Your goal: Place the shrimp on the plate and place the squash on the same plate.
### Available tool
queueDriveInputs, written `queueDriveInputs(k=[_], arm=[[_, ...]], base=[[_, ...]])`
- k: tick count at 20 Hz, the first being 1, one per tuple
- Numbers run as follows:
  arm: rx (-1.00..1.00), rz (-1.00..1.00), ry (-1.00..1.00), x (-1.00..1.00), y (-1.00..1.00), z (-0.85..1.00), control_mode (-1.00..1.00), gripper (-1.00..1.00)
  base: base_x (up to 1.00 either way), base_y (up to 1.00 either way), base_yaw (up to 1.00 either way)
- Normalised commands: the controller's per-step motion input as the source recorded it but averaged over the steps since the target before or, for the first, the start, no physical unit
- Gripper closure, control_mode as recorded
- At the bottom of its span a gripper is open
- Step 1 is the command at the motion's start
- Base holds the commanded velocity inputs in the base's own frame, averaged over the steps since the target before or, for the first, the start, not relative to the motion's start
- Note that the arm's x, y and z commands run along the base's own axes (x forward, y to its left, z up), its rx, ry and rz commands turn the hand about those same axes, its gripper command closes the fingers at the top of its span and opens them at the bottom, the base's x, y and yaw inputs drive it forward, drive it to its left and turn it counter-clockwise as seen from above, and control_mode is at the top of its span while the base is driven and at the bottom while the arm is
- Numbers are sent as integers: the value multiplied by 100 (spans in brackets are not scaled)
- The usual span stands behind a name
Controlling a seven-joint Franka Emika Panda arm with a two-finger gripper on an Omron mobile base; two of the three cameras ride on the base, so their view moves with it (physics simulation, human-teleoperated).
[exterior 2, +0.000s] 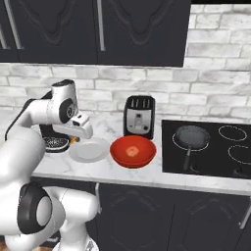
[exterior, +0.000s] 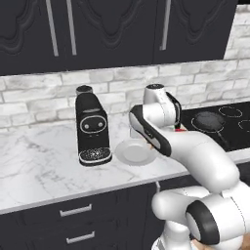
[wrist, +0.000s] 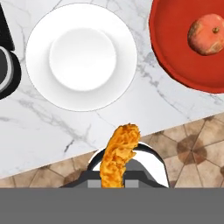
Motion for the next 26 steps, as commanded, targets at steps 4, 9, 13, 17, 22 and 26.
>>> queueDriveInputs(k=[4,9,13,17,22,26], arm=[[0,0,0,0,0,0,-100,100],[5,6,0,29,0,-17,-100,100],[4,19,0,55,0,-12,-100,100],[-8,14,4,48,0,-3,-100,100],[-2,10,5,39,3,-23,-100,100],[1,6,2,35,0,-55,-100,100]], base=[[0,0,0],[0,0,0],[0,0,0],[0,0,0],[0,0,0],[0,0,0]])
